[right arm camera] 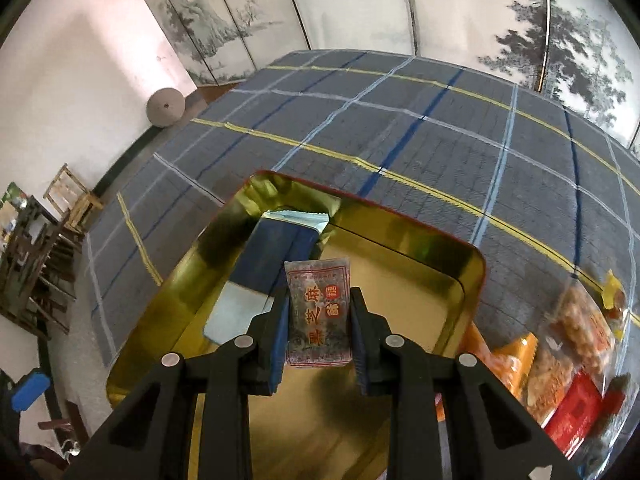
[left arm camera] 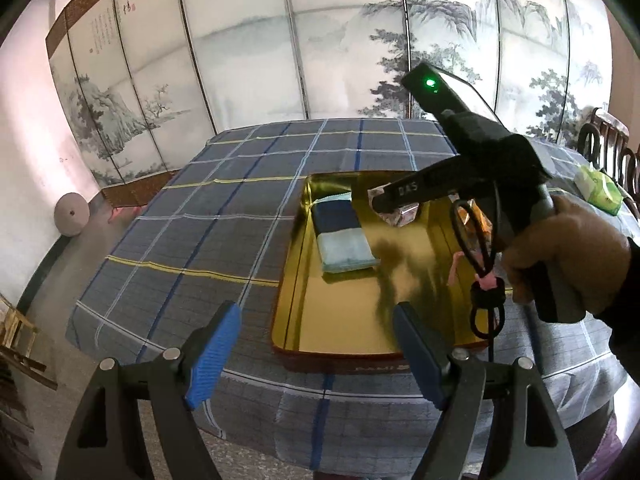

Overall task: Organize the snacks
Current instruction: 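Lower the brown box into the tin and open the right tool, then grasp the orange snack bag with the right tool and lift it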

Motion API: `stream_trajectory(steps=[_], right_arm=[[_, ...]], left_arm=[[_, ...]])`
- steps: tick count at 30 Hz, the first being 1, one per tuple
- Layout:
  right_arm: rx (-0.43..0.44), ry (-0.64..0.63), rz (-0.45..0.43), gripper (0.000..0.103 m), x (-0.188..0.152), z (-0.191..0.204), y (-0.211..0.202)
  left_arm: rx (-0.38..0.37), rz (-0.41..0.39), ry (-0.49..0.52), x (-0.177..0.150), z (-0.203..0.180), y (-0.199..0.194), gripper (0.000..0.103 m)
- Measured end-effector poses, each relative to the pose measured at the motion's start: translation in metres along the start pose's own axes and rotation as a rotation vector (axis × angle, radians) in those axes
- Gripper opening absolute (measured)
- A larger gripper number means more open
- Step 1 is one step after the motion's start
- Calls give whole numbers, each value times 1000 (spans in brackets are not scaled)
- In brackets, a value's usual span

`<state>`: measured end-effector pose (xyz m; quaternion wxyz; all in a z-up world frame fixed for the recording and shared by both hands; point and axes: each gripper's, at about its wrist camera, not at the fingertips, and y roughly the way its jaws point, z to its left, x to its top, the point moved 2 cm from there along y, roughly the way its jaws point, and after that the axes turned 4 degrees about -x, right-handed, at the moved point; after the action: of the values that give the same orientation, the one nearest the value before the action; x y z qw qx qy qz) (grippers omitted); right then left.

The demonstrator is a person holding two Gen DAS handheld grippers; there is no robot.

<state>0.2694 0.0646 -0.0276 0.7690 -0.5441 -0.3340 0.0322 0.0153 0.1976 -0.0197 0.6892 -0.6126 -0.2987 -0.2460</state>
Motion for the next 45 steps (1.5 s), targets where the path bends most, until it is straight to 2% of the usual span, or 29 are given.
stream_trajectory(steps=[3,7,8,9,11,13,15,17,19,21,26,32,35,37,38,42,44,45], right_arm=[[-17,-5,11,26,2,1,9],[17,20,-2,29,4,-3,11],[30,31,-12,33,4,-6,8],[52,47,-24,43,4,-10,4],[86,78,-65,55,-1,-23,-13],[101,76,-94,56,-11,-42,-33],[92,28,-89,57,-25,-61,-51],[95,-60,-38,59,-38,-71,-62],[26,-150,1,62,-53,-80,-70],[11,-186,32,62,-57,-85,-71],[-85,-403,63,63,-54,-72,-55],[-119,-653,117,63,-41,-55,-24],[-112,-755,186,63,-39,-53,-6],[-120,-805,241,58,-35,-53,6],[-101,-800,250,41,-32,-53,7],[-110,-773,294,32,-21,-54,13],[-152,-738,259,31,-20,-55,7],[-142,-682,211,31,-18,-57,-5]], left_arm=[[-5,20,4,-1,0,6,80],[1,34,12,-2,0,10,80],[2,36,12,-2,0,10,80],[2,39,12,-2,0,11,80],[-1,44,13,-1,1,11,80],[1,38,14,1,2,9,80],[1,29,15,2,3,8,80],[-6,22,15,3,1,7,80],[-10,21,17,3,-2,7,80],[-16,28,21,4,-5,10,80],[-30,62,48,2,-15,15,80],[-7,64,70,5,-19,19,80],[-4,76,75,5,-20,23,80],[3,85,79,4,-21,27,80],[5,92,80,4,-21,29,80],[11,131,80,3,-23,39,80],[16,129,85,4,-25,38,80],[20,120,89,4,-25,35,80]])
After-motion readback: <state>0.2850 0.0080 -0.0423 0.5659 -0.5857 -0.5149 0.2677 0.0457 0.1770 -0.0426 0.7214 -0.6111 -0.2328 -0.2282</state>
